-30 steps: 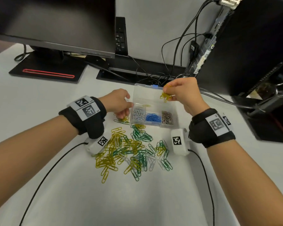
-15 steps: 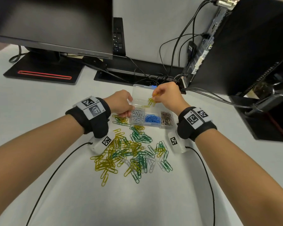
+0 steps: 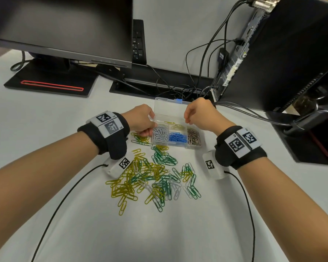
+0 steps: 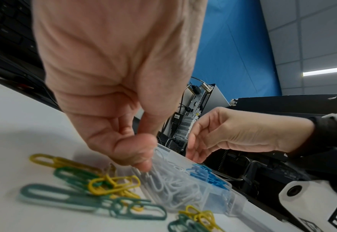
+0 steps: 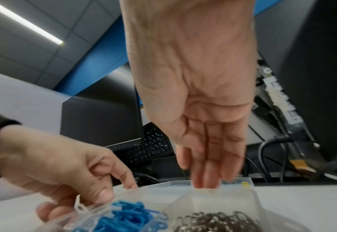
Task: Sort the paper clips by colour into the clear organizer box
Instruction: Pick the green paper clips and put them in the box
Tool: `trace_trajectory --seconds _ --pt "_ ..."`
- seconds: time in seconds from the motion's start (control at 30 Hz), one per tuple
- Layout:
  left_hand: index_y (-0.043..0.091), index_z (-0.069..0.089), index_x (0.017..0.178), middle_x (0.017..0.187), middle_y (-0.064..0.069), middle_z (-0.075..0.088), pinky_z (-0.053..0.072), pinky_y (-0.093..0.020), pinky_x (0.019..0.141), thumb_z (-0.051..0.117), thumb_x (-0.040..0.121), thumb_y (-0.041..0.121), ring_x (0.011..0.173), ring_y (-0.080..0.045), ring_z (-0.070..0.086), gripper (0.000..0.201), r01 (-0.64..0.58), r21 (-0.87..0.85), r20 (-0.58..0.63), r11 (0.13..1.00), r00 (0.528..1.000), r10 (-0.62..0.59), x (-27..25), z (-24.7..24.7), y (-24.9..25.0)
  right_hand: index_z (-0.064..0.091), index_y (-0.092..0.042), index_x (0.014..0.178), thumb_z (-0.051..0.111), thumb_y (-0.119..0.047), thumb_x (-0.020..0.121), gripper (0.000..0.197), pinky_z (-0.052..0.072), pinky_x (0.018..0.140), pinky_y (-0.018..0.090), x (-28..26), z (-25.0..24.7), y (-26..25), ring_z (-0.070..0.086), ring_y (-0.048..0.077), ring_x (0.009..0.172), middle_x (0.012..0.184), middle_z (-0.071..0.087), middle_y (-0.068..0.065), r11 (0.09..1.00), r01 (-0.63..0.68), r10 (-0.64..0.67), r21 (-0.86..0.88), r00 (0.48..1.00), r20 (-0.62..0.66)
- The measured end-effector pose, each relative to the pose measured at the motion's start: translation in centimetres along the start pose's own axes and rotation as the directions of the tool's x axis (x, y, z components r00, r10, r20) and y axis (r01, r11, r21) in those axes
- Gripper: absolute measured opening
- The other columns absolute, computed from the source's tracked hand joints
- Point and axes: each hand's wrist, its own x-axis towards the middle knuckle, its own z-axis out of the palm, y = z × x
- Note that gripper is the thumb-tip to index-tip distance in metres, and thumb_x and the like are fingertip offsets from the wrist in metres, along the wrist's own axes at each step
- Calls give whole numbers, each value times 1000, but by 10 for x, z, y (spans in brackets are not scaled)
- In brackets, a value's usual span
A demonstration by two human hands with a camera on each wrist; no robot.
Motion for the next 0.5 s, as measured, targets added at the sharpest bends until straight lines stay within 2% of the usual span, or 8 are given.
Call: trace_trajectory --seconds 0.07,0.13,0.23,0.3,0.37,0.43,0.5 --pt "5 41 121 61 -12 63 46 -27 46 55 94 9 38 -13 49 30 -8 19 -2 1000 1000 8 0 0 0 72 -4 90 47 8 85 29 49 78 28 -5 2 -7 63 23 94 90 66 6 992 21 -8 -123 995 103" --pt "6 41 121 61 -11 63 46 -27 46 55 94 9 38 -13 50 30 -13 35 -8 999 1000 13 -1 1 0 71 -3 100 45 6 86 31 46 78 25 -10 4 -12 61 23 99 104 67 8 985 54 -23 -161 981 191" --pt "5 41 120 63 -11 64 46 -27 47 54 95 10 42 -15 51 29 -21 63 -18 998 1000 22 -1 2 1 69 -4 107 47 7 85 33 51 86 30 -15 6 -17 61 23 101 109 66 9 991 99 -82 -93 982 171" --pt "4 43 118 63 -11 64 46 -28 48 54 95 10 45 -17 51 26 -40 91 -32 995 999 43 -1 3 1 68 -7 107 51 6 83 32 51 83 32 -21 8 -23 60 20 93 105 64 7 988 129 -124 -79 990 70" --pt "2 45 116 63 -10 64 45 -26 45 55 94 9 45 -17 52 25 -64 120 -49 991 996 70 -3 4 1 69 -9 100 54 5 81 28 48 72 29 -35 11 -33 55 15 78 92 62 2 978 197 -198 -74 980 2" --pt "2 46 114 62 -10 64 45 -25 42 56 94 9 41 -15 53 24 -76 134 -64 988 994 85 -4 5 1 71 -11 90 61 3 78 21 45 65 26 -54 16 -43 54 13 69 79 61 -1 970 237 -232 -44 968 96" --pt "4 48 112 69 -11 66 49 -26 47 60 92 12 45 -15 58 25 -89 162 -86 983 991 104 -8 2 1 71 -12 88 69 -2 76 16 47 65 26 -75 21 -49 57 15 71 76 61 -2 978 203 -178 -54 937 300"
